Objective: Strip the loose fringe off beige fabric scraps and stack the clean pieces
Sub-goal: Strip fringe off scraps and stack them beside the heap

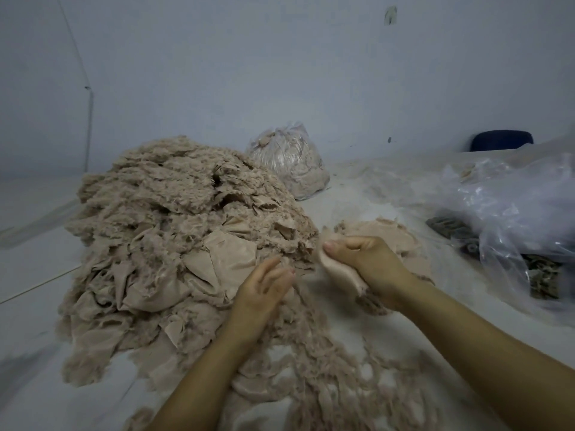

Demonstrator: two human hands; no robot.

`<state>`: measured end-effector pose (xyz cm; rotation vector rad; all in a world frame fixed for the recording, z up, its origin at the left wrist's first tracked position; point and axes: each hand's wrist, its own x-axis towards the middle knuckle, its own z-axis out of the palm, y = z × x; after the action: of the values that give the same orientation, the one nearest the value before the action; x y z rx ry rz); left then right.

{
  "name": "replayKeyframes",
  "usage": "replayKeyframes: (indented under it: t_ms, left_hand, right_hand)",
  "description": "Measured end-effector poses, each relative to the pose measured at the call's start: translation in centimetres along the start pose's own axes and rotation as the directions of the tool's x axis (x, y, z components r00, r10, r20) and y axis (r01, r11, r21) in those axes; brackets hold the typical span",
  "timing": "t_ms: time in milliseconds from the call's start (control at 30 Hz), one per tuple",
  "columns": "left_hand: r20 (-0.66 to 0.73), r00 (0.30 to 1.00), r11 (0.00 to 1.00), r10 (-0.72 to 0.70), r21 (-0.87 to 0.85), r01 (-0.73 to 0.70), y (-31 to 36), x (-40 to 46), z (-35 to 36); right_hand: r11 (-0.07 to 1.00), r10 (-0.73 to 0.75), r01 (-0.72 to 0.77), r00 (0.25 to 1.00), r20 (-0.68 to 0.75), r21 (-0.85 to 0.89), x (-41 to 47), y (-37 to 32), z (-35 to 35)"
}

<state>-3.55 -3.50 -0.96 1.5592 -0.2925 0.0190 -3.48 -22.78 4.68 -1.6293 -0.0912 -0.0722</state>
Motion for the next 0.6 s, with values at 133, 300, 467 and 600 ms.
replayKeyframes:
  t_ms: [133, 300, 467, 600]
  left_hand:
    - [0.208, 0.978, 0.996, -0.021, -0.077, 0.038, 0.0, -0.4, 0.6]
    - [-0.051, 0.997, 0.990, -0.052, -0.138, 0.044, -1.0, 0.5, 0.2]
    - [-0.223, 0.972, 0.969, -0.068, -0.247, 0.011, -1.2, 1.3, -0.9]
    - [-0.074, 0.996, 0.983, -0.052, -0.178, 0.038, -1.3, 1.1, -1.2]
  right_hand:
    - [0.987, 0.044, -0.070, 0.984, 0.175, 0.148, -1.2, 1.0, 1.6]
    - [0.979, 0.060, -0.039, 0.993, -0.100, 0.202, -1.0, 2.2, 1.3]
    - [0.959, 0.081, -0.001, 0.960, -0.267, 0.285, -1.2, 2.4, 0.7]
    - [0.882, 0.143, -0.087, 0.986, -0.086, 0.464, -1.9, 2.0, 2.1]
